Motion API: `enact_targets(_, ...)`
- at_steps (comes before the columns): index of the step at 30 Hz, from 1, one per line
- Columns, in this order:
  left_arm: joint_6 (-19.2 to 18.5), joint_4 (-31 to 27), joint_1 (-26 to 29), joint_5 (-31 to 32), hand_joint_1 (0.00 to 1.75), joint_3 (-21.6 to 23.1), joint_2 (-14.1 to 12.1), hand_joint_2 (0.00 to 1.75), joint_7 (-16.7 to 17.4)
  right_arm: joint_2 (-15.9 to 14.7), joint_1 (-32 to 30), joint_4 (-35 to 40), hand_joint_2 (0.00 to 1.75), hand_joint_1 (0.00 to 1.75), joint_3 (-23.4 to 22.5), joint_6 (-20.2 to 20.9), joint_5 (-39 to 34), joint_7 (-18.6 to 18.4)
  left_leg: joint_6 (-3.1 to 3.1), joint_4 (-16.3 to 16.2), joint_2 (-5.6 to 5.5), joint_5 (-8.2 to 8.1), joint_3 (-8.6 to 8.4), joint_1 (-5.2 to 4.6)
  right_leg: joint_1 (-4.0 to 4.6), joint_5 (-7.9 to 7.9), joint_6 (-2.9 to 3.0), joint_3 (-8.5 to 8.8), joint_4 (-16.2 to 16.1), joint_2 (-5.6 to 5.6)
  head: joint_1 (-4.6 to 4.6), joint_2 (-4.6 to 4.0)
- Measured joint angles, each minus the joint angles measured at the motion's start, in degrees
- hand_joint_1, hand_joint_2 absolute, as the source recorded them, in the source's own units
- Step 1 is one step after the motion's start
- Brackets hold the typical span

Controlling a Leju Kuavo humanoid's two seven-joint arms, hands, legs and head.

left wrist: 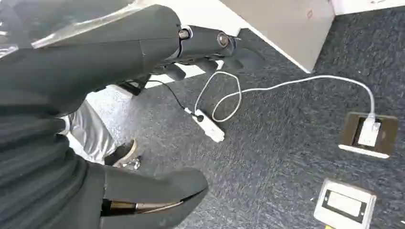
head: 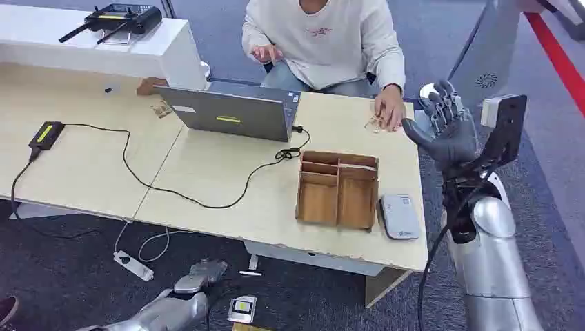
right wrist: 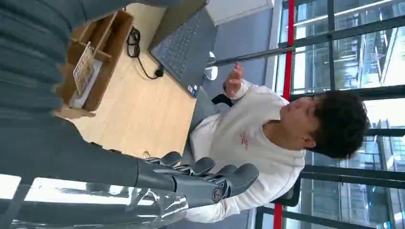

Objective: Pass the card to the sensor for recognition and then transmit it.

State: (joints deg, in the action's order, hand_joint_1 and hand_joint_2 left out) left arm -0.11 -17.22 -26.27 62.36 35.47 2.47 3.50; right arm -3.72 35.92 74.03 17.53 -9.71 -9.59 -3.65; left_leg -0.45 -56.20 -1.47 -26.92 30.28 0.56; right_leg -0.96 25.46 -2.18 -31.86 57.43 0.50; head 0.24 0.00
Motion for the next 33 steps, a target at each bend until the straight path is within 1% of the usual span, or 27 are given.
enact_targets(3,1.5,0.0,-0.1,0.0,0.0,0.0,0.0,1.75,0.0,0.1,0.1,-0.6,1.75,0.0,0.0,-1.6,0.6,0.8,0.0,0.0,0.0,0.0,0.0,0.0,0.0,0.0,0.0,0.0,0.0,0.0,-0.02,0.0)
enact_targets(6,2.4,-0.1,-0.6,0.0,0.0,0.0,0.0,1.75,0.0,0.1,0.1,-1.0,1.75,0.0,-0.1,-1.9,0.8,1.0,0.0,0.0,0.0,0.0,-0.01,0.0,0.0,0.0,0.0,-0.01,0.0,0.0,0.0,0.0)
enact_targets(15,2.6,-0.1,-1.5,0.4,0.0,0.0,0.0,1.75,-0.4,-0.3,0.3,-2.0,1.75,0.0,-0.5,-2.2,1.3,1.5,0.0,0.0,0.0,0.0,-0.01,0.0,0.0,0.0,0.0,-0.01,0.0,0.0,0.0,0.0)
enact_targets(17,2.6,-0.1,-1.5,0.7,0.0,0.0,0.0,1.75,-0.7,-0.5,0.4,-2.0,1.75,0.0,-0.5,-2.6,2.8,1.9,0.0,0.0,0.0,0.0,-0.01,0.0,0.0,0.0,0.0,-0.02,0.0,0.0,0.0,0.0)
enact_targets(18,2.3,-0.1,-1.6,1.1,0.0,0.0,0.1,1.75,-1.4,-0.8,0.5,-2.0,1.75,0.0,-0.5,-3.7,6.6,2.3,0.0,0.0,0.0,0.0,-0.02,-0.01,0.0,0.0,0.0,-0.03,0.0,0.0,-0.02,0.0)
enact_targets(19,1.4,-0.1,-1.7,2.0,0.0,0.0,0.2,1.75,-2.5,-1.5,0.8,-2.0,1.75,0.0,-0.3,-4.6,12.6,2.9,0.0,0.0,-0.01,0.0,-0.01,-0.01,-0.01,0.0,0.0,-0.04,0.0,0.0,-0.02,0.0)
enact_targets(20,0.7,-0.1,-1.7,2.8,0.0,0.2,0.2,1.75,-3.5,-2.4,1.5,-2.2,1.75,0.0,-0.2,-5.4,20.9,3.8,0.0,0.0,-0.05,0.0,0.01,-0.01,-0.02,0.0,0.0,-0.03,0.0,-0.01,0.0,0.0)
enact_targets(22,-0.5,-0.1,-1.6,3.9,0.0,0.7,0.6,1.75,-4.6,-4.6,3.9,-3.6,1.75,0.0,-0.5,-4.9,38.6,6.3,0.0,0.0,0.0,0.0,0.0,-0.01,-0.06,-0.01,-0.01,-0.02,0.0,0.0,-0.02,0.0)
enact_targets(23,-0.7,-0.1,-1.5,4.2,0.0,0.9,0.9,1.75,-4.6,-5.7,5.0,-4.7,1.75,0.0,-1.0,-4.4,43.2,7.8,0.0,0.0,0.04,-0.01,-0.01,-0.01,-0.05,-0.01,-0.01,-0.01,0.0,0.02,0.0,0.0)
enact_targets(25,-0.8,-0.1,-1.0,4.5,0.0,1.2,1.5,1.75,-4.7,-7.2,6.6,-6.8,1.75,0.0,-1.8,-4.7,49.1,10.1,0.0,0.0,0.04,-0.01,0.01,-0.02,-0.08,-0.03,-0.03,-0.01,0.0,0.02,0.0,0.0)
enact_targets(26,-0.8,-0.1,-0.8,4.6,0.0,1.3,1.7,1.75,-4.7,-7.8,7.4,-7.9,0.0,0.0,-1.9,-5.2,51.2,10.9,0.01,0.0,0.04,-0.01,0.0,-0.03,-0.1,-0.04,-0.04,-0.02,0.0,0.03,0.0,0.0)
enact_targets(28,-0.7,-0.1,-0.7,4.5,0.0,1.5,1.9,1.75,-4.2,-8.7,9.2,-10.5,0.0,0.0,-1.9,-5.8,54.2,11.7,0.01,0.0,0.02,-0.01,0.01,-0.09,-0.11,-0.07,-0.04,-0.03,0.0,0.03,0.0,0.0)
enact_targets(29,-0.3,-0.1,-0.7,4.5,0.0,1.6,2.1,1.75,-4.0,-8.9,10.2,-11.8,1.75,0.0,-2.0,-6.3,55.2,12.3,0.01,0.0,0.01,0.0,0.01,-0.09,-0.11,-0.07,-0.04,-0.03,0.0,0.03,-0.02,0.0)
enact_targets(30,0.1,-0.1,-0.8,4.5,0.0,1.7,2.1,1.75,-3.6,-9.0,11.5,-13.1,1.75,0.0,-1.9,-6.9,56.0,12.8,0.01,0.0,0.02,0.0,0.0,-0.08,-0.1,-0.08,-0.03,-0.03,0.0,0.03,-0.02,0.0)
enact_targets(33,0.2,-0.1,-1.2,3.8,0.0,1.9,2.5,1.75,-3.0,-9.1,15.5,-17.7,1.75,0.0,-1.8,-6.9,57.2,13.4,0.0,0.0,0.03,0.0,0.0,-0.03,-0.05,-0.08,-0.02,-0.03,0.0,0.03,0.0,0.0)
